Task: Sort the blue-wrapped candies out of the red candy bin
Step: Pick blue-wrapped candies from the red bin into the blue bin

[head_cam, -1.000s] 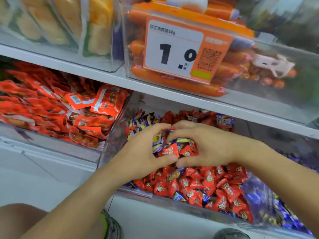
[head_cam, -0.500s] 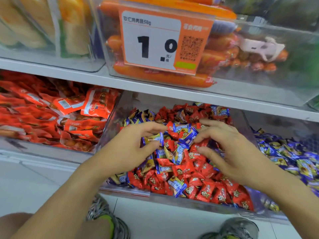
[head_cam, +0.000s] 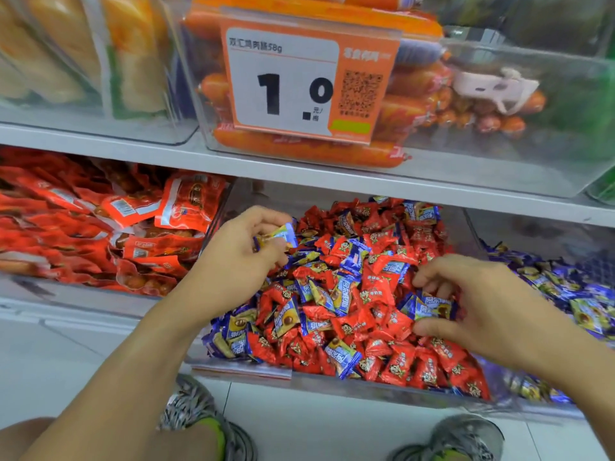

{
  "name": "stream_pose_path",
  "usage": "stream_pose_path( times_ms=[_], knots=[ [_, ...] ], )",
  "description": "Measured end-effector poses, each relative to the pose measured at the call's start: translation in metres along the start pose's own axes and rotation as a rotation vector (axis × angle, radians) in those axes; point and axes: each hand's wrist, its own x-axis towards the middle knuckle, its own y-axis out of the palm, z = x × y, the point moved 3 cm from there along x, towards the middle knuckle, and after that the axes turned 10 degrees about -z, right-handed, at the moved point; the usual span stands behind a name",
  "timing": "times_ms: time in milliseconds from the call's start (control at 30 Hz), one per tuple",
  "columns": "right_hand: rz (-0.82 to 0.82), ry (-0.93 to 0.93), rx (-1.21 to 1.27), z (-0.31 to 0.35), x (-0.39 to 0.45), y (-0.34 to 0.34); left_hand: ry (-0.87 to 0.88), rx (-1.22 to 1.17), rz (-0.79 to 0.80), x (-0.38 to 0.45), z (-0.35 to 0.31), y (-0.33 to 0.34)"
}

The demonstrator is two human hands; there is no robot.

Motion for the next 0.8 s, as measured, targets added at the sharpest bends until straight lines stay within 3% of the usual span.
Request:
stream_pose_path(
  times_ms=[167,300,400,467,633,800],
  knots=[
    [-0.132,0.009,0.070,0.005,0.001,-0.021,-0.043,0.019,0.159,-0.005,-0.010,0.007],
    [-0.193,0.027,0.329,0.022,0.013,-0.028,0.128,0.433,0.296,-0.014,-0.016,0.016],
    [-0.104,-0.030,0.392,0.048,0.031,-0.020,0.163,0.532,0.326,-0.014,-0.009,0.014],
    [-0.017,-0.082,0.305,0.063,0.044,-0.008,0.160,0.498,0.341,-0.013,-0.007,0.010],
    [0.232,-0.126,-0.344,0.066,0.066,0.026,0.166,0.461,0.285,-0.009,0.000,0.007],
    [0.071,-0.109,-0.154,0.057,0.074,0.016,0.100,0.351,0.210,-0.005,0.000,-0.001]
  ],
)
